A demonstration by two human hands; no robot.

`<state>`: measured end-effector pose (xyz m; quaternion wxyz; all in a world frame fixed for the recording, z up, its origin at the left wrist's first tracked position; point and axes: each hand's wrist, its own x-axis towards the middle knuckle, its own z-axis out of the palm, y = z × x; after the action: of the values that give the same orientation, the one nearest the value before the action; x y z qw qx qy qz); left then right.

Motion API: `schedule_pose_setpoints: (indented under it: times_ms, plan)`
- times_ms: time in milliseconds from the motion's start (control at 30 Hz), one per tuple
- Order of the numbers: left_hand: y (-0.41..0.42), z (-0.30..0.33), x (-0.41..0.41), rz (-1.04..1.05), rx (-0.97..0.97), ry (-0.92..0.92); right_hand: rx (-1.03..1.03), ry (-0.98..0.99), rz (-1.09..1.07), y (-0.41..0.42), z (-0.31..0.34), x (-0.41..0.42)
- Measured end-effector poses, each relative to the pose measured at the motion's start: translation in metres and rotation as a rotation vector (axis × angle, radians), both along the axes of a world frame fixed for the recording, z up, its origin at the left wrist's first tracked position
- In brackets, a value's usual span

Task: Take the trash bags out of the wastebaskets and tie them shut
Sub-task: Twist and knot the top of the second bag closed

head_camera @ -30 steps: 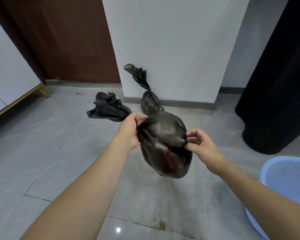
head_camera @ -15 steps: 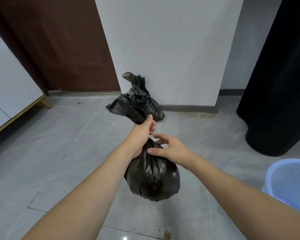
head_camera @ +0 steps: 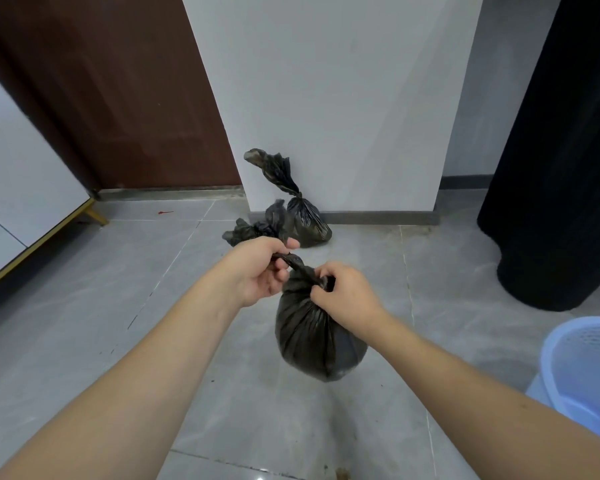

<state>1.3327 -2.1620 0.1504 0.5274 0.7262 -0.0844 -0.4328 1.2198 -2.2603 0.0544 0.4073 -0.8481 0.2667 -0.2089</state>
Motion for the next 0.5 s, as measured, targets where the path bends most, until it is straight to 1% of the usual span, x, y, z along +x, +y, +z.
schedule_pose_setpoints:
  times_ms: [33,100,133,200,267,333,400,433,500]
  plan:
    - [0.001,0.000,-0.001,0.001,-0.048,0.093,-0.006,-0.034,-0.036,-0.002,-0.002,-0.001]
    - [0.002,0.001,-0.005,0.016,-0.139,0.239,0.054,-0.136,-0.056,-0.005,-0.003,-0.004]
    - [0.003,0.002,-0.007,0.022,-0.186,0.292,0.090,-0.165,-0.044,-0.006,-0.003,-0.006]
    - [0.004,0.002,-0.009,0.010,-0.267,0.350,0.090,-0.189,-0.021,-0.008,-0.005,-0.008]
    - [0.005,0.001,-0.010,-0.013,-0.317,0.325,0.140,-0.251,-0.042,-0.012,-0.008,-0.008]
    - [0.006,0.000,-0.011,-0.045,-0.342,0.267,0.321,-0.316,-0.064,-0.016,-0.009,-0.010]
    - [0.009,0.000,-0.010,-0.109,-0.337,0.287,0.478,-0.327,0.009,-0.012,-0.007,-0.013]
    - [0.011,0.002,-0.010,-0.162,-0.315,0.297,0.489,-0.309,0.063,-0.008,-0.005,-0.014]
    - [0.013,0.005,-0.011,-0.298,-0.217,0.238,0.401,-0.261,0.158,-0.003,-0.005,-0.012]
